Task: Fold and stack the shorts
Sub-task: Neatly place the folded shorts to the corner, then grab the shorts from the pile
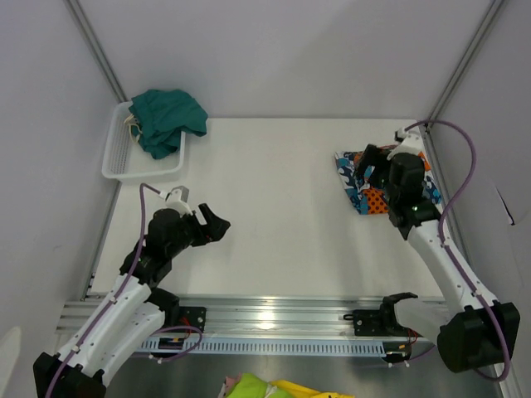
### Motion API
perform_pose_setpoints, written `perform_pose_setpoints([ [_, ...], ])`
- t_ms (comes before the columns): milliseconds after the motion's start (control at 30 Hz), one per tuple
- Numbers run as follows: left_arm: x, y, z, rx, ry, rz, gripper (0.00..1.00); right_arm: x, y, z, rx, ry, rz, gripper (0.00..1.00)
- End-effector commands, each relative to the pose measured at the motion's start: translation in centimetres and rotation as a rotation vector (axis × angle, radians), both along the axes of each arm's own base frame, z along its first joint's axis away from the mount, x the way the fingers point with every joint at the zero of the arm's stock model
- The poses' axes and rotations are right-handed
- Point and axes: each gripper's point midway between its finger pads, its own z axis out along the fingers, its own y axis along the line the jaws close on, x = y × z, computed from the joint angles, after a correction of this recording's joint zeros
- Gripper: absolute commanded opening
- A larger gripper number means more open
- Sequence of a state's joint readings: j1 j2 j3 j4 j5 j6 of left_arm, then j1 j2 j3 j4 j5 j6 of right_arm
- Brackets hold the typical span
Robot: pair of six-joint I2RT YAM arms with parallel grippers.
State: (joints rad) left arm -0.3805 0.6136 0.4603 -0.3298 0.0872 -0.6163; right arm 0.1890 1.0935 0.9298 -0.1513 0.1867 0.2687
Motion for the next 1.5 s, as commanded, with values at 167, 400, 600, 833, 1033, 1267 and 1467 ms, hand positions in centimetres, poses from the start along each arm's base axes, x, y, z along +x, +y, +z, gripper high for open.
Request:
perform_pose_setpoints([
  [167,2.8,1.5,3.4,0.043,-0.139,0.103,0.99,-5.0,8.4,-4.2,0.055,-0.09,0.31,1.0],
  [400,7.1,3.2,6.3,-0.016,-0.05,0.206,0.99,-6.3,10.4,-8.4,0.04,-0.109,0.332,1.0],
  [600,13.7,7.8,10.9,-0.176,0.055,0.371,0.99,-6.1,10.6,-8.7,0.009,-0.094,0.306,1.0],
  [833,20.1,14.0,14.8,-0.363,0.001,0.577,0.99,-6.0,9.5,-9.2,0.025,-0.092,0.244,0.99],
  [1033,24.7,19.9,15.1,-0.417,-0.089,0.787,0.99,-5.5,9.7,-9.4,0.026,-0.065,0.24,0.99],
  [1267,29.8,21.6,8.9,-0.511,0.046,0.903,0.99,-5.6,9.2,-9.2,0.039,-0.083,0.224,0.99],
  [1467,34.4,22.0,4.7,-0.576,0.084,0.878,0.99,-5.2,8.7,-9.3,0.062,-0.078,0.215,0.99],
])
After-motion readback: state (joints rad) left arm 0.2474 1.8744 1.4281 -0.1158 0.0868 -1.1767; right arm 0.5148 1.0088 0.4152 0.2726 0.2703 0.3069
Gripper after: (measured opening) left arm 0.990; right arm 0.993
